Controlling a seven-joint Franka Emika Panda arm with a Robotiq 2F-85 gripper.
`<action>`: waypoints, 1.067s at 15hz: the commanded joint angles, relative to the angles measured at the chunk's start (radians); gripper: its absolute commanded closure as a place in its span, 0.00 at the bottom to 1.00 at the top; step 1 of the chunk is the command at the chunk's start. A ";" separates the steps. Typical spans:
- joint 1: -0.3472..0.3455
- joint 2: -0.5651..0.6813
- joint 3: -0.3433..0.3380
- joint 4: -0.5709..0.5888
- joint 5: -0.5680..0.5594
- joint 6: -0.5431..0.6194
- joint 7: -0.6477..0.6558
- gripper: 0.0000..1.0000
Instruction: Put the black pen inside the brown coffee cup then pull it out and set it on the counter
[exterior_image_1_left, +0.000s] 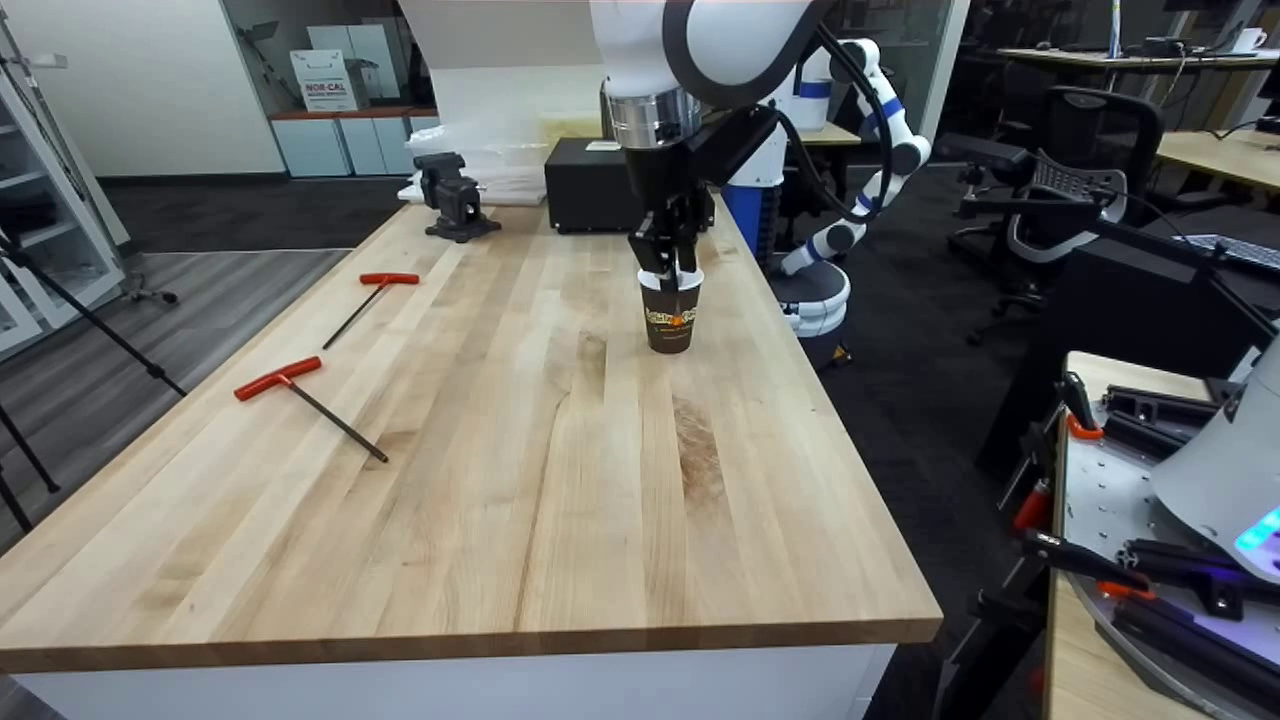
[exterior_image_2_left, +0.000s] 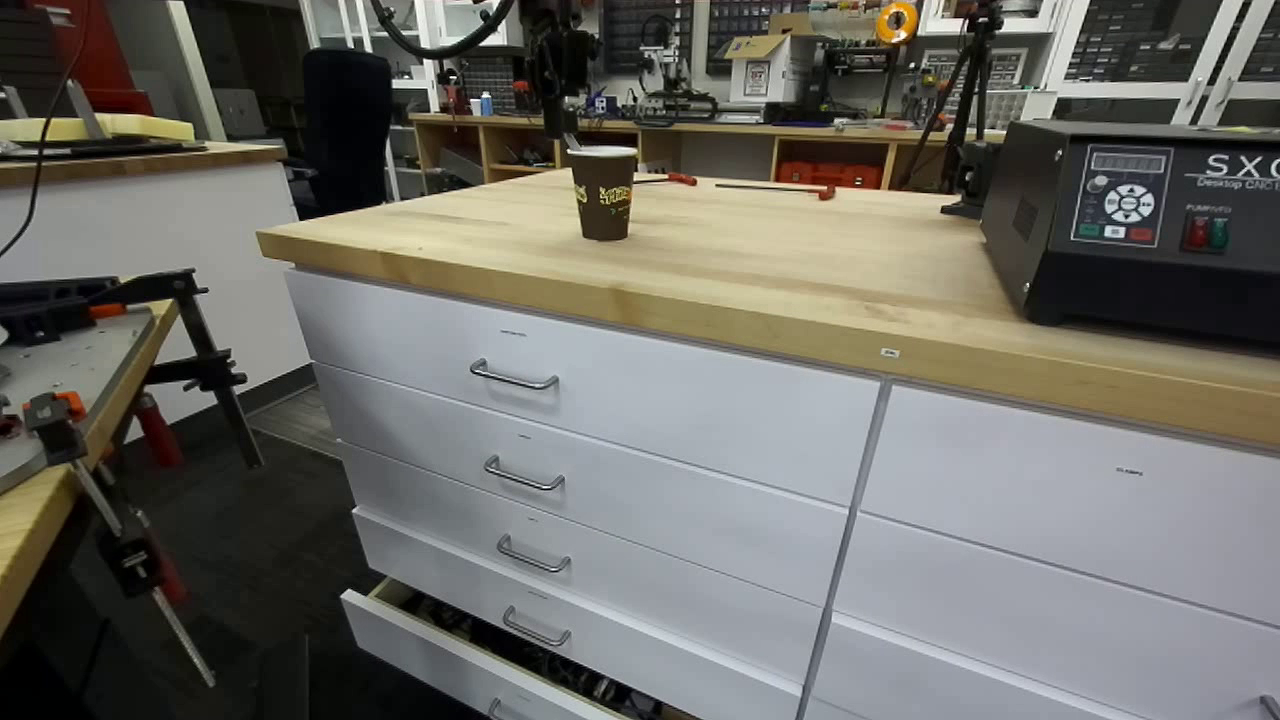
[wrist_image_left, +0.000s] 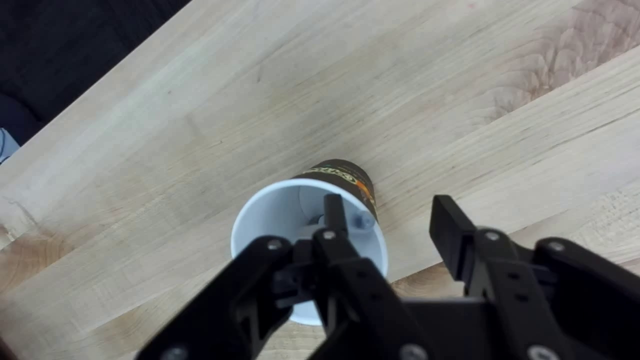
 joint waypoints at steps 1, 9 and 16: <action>-0.007 0.012 -0.004 0.028 0.007 -0.038 -0.008 0.77; -0.014 0.018 -0.007 0.031 0.008 -0.040 -0.014 1.00; -0.013 0.019 -0.009 0.053 0.005 -0.043 -0.011 0.69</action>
